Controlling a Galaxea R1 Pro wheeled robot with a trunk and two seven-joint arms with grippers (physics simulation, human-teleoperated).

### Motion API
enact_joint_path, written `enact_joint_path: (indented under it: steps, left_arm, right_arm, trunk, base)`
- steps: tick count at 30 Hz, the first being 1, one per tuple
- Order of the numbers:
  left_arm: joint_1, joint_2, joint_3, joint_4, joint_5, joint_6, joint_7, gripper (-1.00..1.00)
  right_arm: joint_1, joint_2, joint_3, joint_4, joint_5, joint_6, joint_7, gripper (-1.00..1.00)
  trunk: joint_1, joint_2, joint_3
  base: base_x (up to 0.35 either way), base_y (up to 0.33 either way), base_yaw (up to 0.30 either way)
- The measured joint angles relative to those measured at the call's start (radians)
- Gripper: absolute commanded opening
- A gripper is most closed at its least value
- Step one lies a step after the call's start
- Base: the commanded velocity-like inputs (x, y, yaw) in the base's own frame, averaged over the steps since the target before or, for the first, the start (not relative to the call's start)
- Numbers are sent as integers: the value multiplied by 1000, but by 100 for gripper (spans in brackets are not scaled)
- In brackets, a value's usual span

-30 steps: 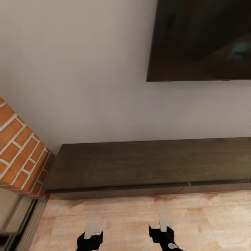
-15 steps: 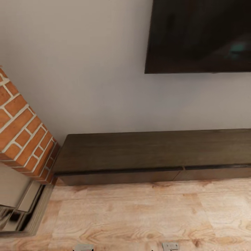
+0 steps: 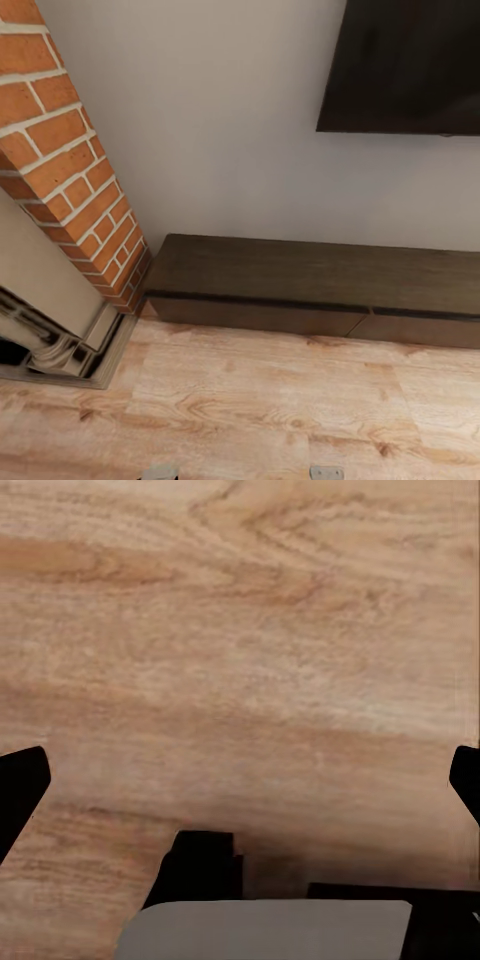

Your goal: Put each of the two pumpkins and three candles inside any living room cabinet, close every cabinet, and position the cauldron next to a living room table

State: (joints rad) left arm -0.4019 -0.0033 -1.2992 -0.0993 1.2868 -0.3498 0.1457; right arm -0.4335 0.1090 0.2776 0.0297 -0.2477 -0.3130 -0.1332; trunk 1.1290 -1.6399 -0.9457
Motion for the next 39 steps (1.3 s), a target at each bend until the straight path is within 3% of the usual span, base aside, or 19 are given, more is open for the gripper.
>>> enact_joint_path:
  steps: [8, 39]
  left_arm:
    - [0, 0, 0, 0, 1, 0, 0, 100]
    - [0, 12, 0, 28, -1, 0, 6, 100]
  right_arm:
    - [1, 1, 0, 7, 0, 0, 0, 100]
    - [27, -6, -2, 9, -3, -4, -5, 100]
  trunk:
    - [0, 0, 0]
    - [0, 0, 0]
  base:
    - [-197, 0, 287]
    - [-3, 0, 288]
